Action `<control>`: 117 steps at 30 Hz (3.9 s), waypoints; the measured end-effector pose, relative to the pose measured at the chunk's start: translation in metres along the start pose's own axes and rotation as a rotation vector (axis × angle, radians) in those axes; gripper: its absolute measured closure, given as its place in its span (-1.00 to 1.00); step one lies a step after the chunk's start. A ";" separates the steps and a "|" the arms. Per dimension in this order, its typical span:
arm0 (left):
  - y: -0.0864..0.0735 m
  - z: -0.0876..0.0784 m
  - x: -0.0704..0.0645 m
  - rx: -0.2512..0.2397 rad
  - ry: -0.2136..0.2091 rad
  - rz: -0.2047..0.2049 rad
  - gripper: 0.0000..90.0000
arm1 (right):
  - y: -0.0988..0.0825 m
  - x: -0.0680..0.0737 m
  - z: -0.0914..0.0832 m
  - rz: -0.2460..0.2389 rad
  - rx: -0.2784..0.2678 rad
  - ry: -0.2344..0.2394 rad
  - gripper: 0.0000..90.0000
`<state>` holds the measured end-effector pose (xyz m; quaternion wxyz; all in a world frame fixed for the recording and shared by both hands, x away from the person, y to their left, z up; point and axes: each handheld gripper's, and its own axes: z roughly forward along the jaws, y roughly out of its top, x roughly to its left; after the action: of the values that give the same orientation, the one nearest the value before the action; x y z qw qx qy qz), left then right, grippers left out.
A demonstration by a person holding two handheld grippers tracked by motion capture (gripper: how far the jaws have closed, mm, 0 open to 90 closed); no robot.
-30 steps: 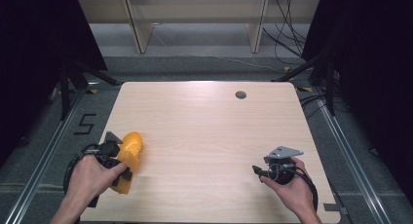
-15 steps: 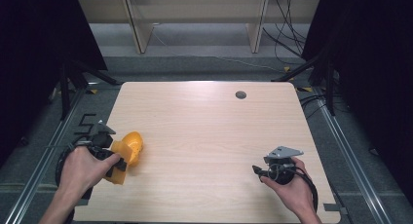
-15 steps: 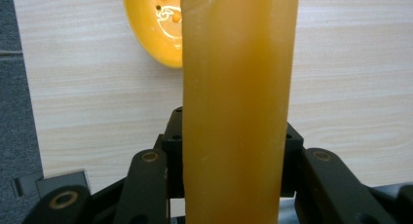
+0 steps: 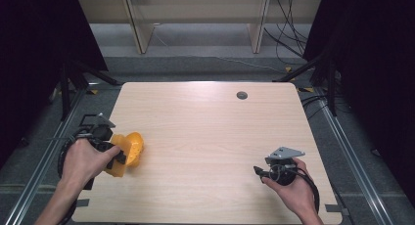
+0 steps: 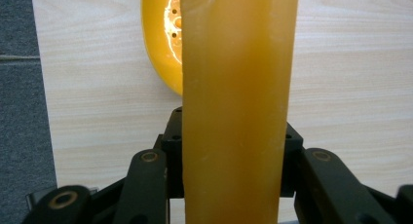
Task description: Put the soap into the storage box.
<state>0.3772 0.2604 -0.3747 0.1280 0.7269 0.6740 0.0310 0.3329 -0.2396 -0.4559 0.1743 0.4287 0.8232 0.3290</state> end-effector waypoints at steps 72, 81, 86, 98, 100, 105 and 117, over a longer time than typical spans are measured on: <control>0.049 0.066 0.006 0.003 0.096 0.105 0.34 | 0.000 0.002 0.000 0.029 0.016 0.011 0.01; 0.050 0.069 0.006 0.008 0.096 0.107 0.34 | 0.000 0.002 0.000 0.030 0.017 0.013 0.01; 0.050 0.070 0.006 0.000 0.093 0.095 0.34 | -0.001 0.001 0.002 0.010 0.009 0.008 0.01; 0.047 0.061 0.010 -0.010 0.074 0.096 0.16 | -0.001 0.002 0.001 0.013 0.010 0.009 0.00; 0.046 0.058 0.011 -0.032 0.076 0.093 0.14 | -0.001 0.002 0.001 0.012 0.011 0.009 0.00; 0.039 0.047 0.012 -0.089 0.069 0.120 -0.01 | -0.001 0.002 0.001 0.016 0.014 0.011 0.00; 0.015 0.016 0.014 -0.231 0.059 0.208 -0.29 | -0.001 0.001 0.001 0.008 0.017 0.005 -0.02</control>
<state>0.3963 0.2713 -0.3889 0.1870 0.7721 0.5904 0.1427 0.3320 -0.2384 -0.4577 0.1673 0.4326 0.8246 0.3239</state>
